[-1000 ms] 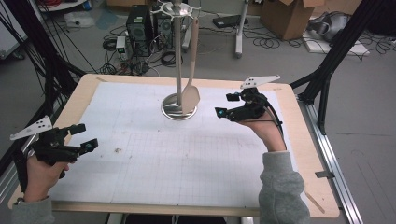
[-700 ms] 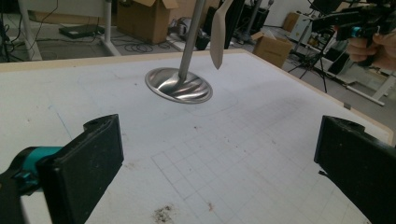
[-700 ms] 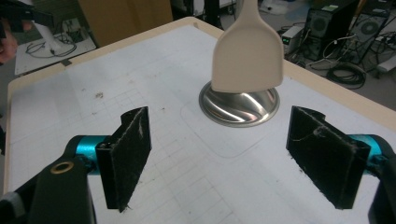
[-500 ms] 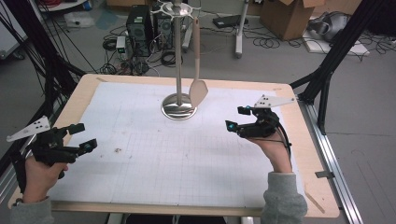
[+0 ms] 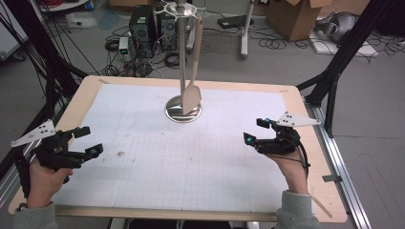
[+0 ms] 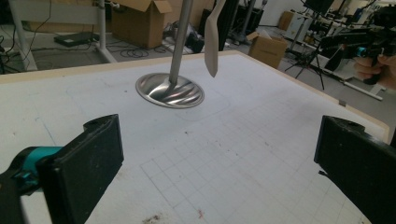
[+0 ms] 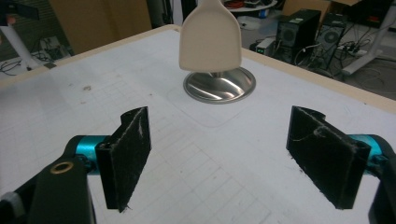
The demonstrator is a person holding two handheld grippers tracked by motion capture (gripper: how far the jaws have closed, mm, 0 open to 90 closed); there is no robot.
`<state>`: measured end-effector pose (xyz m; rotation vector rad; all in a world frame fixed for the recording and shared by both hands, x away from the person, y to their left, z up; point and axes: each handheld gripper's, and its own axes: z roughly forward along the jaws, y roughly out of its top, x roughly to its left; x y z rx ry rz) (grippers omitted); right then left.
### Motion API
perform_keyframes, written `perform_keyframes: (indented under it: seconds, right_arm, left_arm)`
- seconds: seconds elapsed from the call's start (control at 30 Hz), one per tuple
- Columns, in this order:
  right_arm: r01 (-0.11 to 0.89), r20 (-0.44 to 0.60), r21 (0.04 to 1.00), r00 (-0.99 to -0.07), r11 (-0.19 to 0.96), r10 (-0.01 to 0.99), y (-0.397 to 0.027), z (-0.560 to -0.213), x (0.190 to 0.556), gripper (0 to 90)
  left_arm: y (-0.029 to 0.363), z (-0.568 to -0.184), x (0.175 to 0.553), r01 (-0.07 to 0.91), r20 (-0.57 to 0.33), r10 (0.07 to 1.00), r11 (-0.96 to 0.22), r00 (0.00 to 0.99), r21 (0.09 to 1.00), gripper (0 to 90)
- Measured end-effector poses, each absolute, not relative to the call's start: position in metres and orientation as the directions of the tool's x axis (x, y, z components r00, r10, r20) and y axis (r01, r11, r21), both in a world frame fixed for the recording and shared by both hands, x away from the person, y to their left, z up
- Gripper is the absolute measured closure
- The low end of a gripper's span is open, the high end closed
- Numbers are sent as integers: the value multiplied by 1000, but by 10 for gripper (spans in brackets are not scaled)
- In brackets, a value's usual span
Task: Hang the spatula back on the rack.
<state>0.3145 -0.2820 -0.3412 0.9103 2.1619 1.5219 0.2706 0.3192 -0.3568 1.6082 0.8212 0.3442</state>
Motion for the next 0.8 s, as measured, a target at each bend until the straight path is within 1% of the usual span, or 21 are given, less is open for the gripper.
perform_keyframes:
  seconds: [0.23, 0.43, 0.5, 0.57, 0.67, 0.8]
  right_arm:
    - [299, 118, 941, -726, 157, 677, -293, -355, 301, 214]
    - [283, 111, 949, -715, 141, 690, -302, -364, 293, 214]
    - [258, 102, 958, -711, 123, 696, -305, -367, 289, 214]
    - [258, 117, 960, -716, 105, 688, -307, -373, 288, 214]
    - [278, 116, 954, -698, 117, 707, -310, -375, 290, 214]
    - [283, 130, 954, -689, 100, 713, -314, -377, 289, 214]
  left_arm:
    - [318, -358, 269, 291, -198, 684, -22, 702, 957, 18]
    - [316, -359, 270, 296, -200, 679, -26, 707, 955, 17]
    - [315, -360, 270, 294, -198, 676, -29, 710, 955, 18]
    - [314, -361, 271, 294, -197, 675, -30, 711, 955, 18]
    - [313, -363, 272, 296, -195, 676, -35, 711, 955, 17]
    - [311, -364, 272, 300, -197, 671, -40, 715, 953, 17]
